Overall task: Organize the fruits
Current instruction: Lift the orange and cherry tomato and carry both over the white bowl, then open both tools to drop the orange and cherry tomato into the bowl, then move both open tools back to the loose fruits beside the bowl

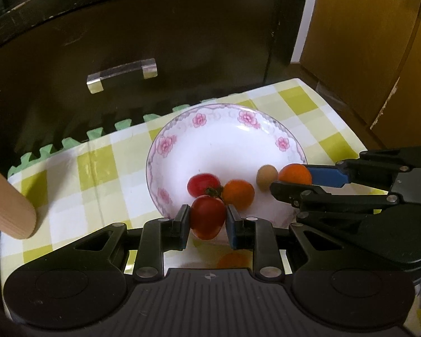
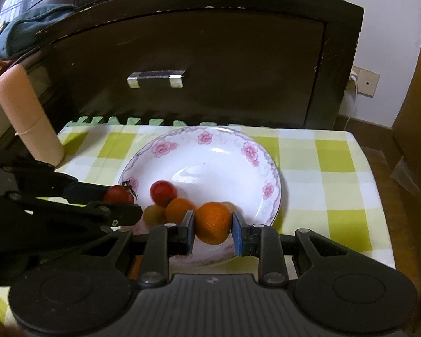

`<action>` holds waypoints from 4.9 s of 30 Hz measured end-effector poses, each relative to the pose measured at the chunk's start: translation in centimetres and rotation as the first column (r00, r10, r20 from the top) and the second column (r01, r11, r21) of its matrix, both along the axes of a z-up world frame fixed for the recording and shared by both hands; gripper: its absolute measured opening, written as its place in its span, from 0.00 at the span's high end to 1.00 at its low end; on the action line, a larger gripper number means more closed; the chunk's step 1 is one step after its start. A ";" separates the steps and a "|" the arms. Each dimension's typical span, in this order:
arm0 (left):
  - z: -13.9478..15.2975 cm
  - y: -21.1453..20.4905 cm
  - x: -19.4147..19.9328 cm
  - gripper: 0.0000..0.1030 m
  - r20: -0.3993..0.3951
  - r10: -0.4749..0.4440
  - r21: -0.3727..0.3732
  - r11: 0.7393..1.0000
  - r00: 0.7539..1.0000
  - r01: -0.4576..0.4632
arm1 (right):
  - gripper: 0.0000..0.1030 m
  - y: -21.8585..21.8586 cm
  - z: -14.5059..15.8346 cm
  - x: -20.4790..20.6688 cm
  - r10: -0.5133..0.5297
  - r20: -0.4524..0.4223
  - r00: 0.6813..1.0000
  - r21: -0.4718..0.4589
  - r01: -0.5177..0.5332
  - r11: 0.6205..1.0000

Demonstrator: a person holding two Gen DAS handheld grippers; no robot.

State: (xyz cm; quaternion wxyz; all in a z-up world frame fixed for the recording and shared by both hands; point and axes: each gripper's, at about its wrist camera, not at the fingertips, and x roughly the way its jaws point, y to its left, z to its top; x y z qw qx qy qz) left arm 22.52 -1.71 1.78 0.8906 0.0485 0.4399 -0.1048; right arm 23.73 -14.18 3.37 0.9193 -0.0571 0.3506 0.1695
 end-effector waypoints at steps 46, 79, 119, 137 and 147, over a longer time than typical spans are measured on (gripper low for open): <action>-1.8 -0.7 5.5 0.66 0.011 0.028 -0.026 0.999 1.000 -0.027 | 0.73 -0.6 -1.7 7.0 -0.081 -0.002 0.997 0.018 0.082 0.997; -0.2 -0.5 4.7 0.46 0.033 0.077 -0.013 0.997 0.996 -0.076 | 0.73 -0.7 -0.1 5.9 -0.107 0.046 0.993 0.007 0.107 0.994; 2.3 0.2 -1.1 0.40 0.038 0.074 0.023 0.997 0.997 -0.074 | 0.73 0.1 1.6 -1.3 -0.075 0.021 0.997 0.038 0.074 0.997; 0.8 1.3 -4.4 0.42 -0.021 0.073 0.078 0.994 0.997 -0.071 | 0.73 1.9 -0.2 -4.3 -0.018 -0.037 0.999 0.004 0.018 1.000; 0.1 1.8 -5.3 0.41 -0.047 0.071 0.077 0.995 0.996 -0.068 | 0.73 2.3 -1.0 -5.2 -0.001 -0.062 0.998 0.002 0.002 1.000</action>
